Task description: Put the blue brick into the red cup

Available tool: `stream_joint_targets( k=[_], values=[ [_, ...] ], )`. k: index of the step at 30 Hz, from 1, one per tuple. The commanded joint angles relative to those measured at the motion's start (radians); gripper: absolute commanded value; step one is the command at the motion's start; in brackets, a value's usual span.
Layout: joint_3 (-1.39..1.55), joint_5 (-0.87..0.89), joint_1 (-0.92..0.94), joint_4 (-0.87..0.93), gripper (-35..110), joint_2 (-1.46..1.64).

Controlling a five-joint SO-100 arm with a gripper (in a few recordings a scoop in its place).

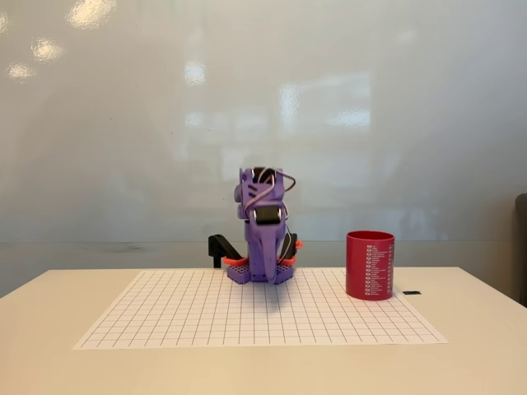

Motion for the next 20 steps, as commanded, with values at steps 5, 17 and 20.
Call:
stream_joint_targets(
  k=[5, 17, 20],
  values=[
    [-0.011, 0.028, -0.008, 0.006, -1, 0.003],
    [-0.011, 0.021, -0.008, 0.005, -1, 0.003],
    [-0.011, 0.021, -0.008, 0.005, -1, 0.003]
  ],
)
